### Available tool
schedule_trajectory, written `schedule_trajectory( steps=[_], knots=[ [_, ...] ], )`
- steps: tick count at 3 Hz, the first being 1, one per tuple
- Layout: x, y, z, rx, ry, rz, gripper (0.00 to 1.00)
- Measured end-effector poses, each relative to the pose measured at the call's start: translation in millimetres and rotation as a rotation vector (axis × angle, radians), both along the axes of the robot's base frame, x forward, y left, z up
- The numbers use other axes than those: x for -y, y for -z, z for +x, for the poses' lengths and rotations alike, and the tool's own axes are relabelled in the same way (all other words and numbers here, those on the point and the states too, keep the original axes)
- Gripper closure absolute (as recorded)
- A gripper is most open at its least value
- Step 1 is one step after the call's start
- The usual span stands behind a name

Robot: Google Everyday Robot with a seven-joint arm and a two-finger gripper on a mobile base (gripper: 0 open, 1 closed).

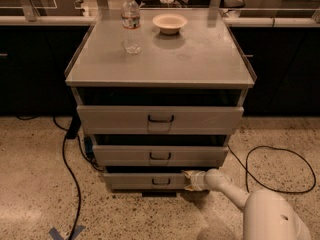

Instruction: Open bottom drawer

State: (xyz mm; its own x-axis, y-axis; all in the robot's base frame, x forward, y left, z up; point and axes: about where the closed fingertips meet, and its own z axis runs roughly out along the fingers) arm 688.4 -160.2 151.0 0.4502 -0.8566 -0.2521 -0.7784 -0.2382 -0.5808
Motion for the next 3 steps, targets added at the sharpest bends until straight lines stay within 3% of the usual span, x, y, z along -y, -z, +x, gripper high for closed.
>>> schedule_trajectory(
  steps=[2,3],
  knots=[
    [-0.1,0.0,0.0,0.0,0.0,0.0,0.92],
    [-0.1,0.1,0.0,0.0,0.0,0.0,1.0]
  ],
)
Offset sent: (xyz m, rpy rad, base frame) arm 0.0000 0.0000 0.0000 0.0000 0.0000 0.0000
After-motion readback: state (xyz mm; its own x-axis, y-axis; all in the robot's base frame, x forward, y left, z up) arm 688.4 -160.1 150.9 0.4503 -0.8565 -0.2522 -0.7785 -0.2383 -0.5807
